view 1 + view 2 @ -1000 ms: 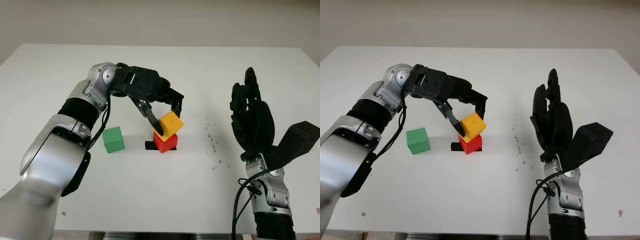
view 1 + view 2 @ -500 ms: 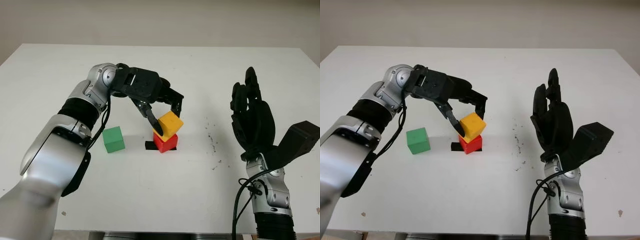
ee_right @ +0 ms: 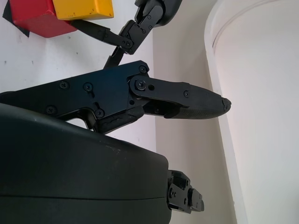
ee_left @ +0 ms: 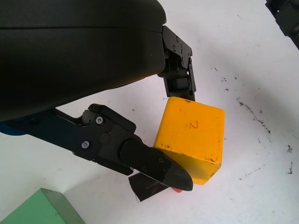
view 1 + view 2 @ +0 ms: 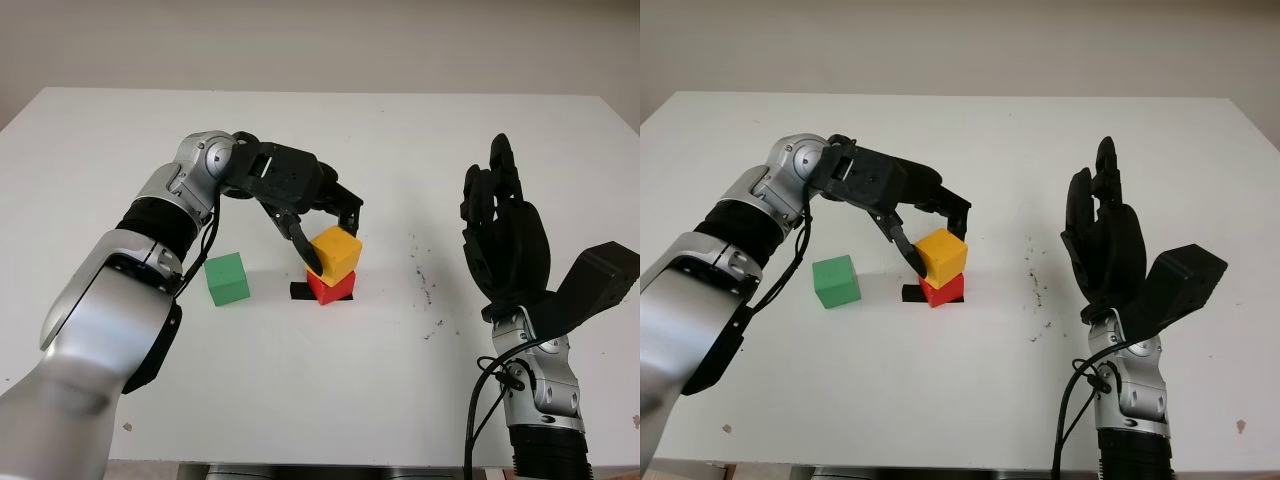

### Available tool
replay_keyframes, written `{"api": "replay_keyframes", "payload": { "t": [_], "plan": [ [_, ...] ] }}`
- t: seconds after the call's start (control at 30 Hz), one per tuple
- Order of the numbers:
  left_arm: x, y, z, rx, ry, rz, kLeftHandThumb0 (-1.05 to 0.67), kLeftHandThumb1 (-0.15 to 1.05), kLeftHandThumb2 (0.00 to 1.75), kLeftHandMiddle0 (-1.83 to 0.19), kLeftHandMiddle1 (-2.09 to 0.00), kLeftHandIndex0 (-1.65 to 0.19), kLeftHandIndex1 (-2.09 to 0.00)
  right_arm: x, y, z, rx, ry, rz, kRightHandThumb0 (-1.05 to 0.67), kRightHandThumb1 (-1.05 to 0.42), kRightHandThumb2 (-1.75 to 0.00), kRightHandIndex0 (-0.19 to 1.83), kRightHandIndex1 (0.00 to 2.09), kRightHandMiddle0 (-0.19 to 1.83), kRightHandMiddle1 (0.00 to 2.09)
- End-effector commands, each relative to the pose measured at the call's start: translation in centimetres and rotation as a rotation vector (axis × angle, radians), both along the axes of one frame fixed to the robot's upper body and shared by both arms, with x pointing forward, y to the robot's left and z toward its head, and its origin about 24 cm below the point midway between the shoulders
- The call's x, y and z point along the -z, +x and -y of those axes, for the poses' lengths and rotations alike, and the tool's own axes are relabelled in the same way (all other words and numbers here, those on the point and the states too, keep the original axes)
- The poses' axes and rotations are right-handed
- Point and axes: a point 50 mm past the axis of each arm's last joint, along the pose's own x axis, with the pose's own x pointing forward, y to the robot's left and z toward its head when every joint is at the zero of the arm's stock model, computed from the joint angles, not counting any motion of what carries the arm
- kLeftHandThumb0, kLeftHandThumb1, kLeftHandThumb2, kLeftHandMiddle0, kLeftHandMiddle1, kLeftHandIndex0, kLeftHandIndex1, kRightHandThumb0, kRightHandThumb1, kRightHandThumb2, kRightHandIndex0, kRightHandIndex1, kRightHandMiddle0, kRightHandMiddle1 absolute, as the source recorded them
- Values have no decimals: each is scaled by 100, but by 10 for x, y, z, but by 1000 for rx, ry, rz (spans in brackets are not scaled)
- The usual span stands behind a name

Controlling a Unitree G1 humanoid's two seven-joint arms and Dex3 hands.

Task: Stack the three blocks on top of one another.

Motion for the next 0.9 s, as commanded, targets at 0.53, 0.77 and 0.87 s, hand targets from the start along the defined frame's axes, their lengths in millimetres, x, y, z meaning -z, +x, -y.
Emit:
{"api": "replay_keyframes", "payload": {
  "t": [0.53, 0.77, 0.87],
  "plan": [
    [-3, 1, -3, -5, 52, 19, -45, 98, 6, 4, -3, -13, -109, -3, -2, 2, -3, 4, 17, -68, -105, -54, -19, 0, -17, 6],
    [-5, 1, -4, -4, 51, 38, -45, 98, 5, 8, -4, -8, -103, -4, -2, 1, -4, 0, 15, -68, -105, -53, -19, 1, -16, 6],
    [-7, 1, -4, -5, 53, 48, -48, 98, 5, 8, -4, -7, -99, -4, -1, 1, -4, -5, 18, -68, -105, -54, -19, 1, -16, 5]
  ]
}}
